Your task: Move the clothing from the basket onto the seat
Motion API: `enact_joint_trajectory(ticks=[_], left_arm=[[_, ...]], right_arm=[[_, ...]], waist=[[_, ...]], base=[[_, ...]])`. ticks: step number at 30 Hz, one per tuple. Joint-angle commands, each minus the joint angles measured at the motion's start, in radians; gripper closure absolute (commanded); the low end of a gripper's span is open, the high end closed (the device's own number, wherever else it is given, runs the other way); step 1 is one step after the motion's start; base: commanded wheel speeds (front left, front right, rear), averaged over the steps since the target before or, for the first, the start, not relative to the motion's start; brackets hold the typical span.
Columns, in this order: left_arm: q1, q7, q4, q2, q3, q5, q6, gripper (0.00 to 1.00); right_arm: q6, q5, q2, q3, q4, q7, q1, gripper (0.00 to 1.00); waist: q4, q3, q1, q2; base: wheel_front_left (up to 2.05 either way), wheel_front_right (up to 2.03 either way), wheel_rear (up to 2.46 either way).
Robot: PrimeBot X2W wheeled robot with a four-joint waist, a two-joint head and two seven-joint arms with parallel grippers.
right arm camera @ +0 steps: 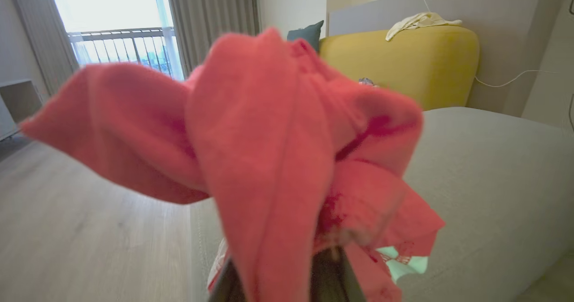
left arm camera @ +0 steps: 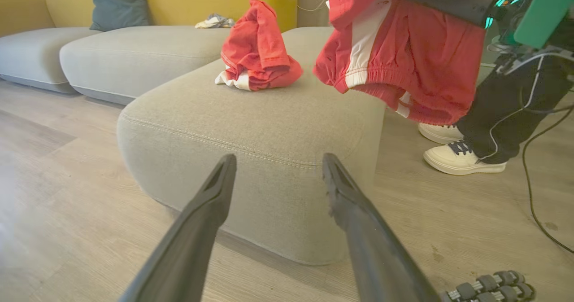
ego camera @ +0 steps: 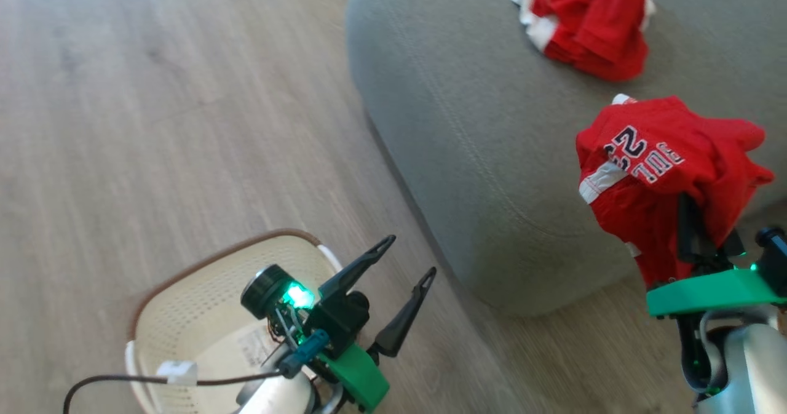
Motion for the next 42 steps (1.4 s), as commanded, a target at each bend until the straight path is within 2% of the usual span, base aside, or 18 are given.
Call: enact_joint_trajectory(ticks=[1, 9, 22, 28, 36, 42], left_arm=[[-0.043, -0.005, -0.039, 0.007, 0.013, 0.005, -0.001, 0.00], [-0.049, -0.005, -0.053, 0.013, -0.006, 0.004, -0.001, 0.00], [-0.061, -0.005, -0.052, 0.022, -0.021, -0.003, -0.001, 0.00], [-0.076, -0.005, -0.056, 0.028, -0.016, 0.000, -0.001, 0.00], [-0.125, -0.005, -0.056, 0.075, -0.049, 0.006, -0.001, 0.00], [-0.174, -0.005, -0.063, 0.110, -0.054, 0.003, -0.001, 0.00]], right_arm=[[0.000, 0.003, 0.000, 0.010, -0.043, -0.006, -0.032, 1.00], [0.000, 0.004, 0.018, -0.002, -0.046, -0.006, -0.028, 1.00], [0.000, -0.012, 0.010, -0.032, -0.068, -0.006, -0.063, 1.00], [0.000, -0.016, -0.047, -0.044, -0.080, -0.006, -0.150, 1.00], [0.000, 0.024, -0.121, -0.081, -0.089, -0.006, -0.394, 1.00], [0.000, 0.029, -0.195, -0.092, -0.043, -0.006, -0.565, 1.00]], waist=[[-0.041, 0.033, 0.0000, 0.0000], [-0.080, 0.048, 0.0000, 0.0000], [-0.040, 0.065, 0.0000, 0.0000], [-0.012, 0.109, 0.0000, 0.0000], [0.022, 0.227, 0.0000, 0.0000], [0.054, 0.318, 0.0000, 0.0000]], base=[[0.00, 0.00, 0.00], [0.00, 0.00, 0.00], [0.00, 0.00, 0.00], [0.00, 0.00, 0.00], [0.00, 0.00, 0.00], [0.00, 0.00, 0.00]])
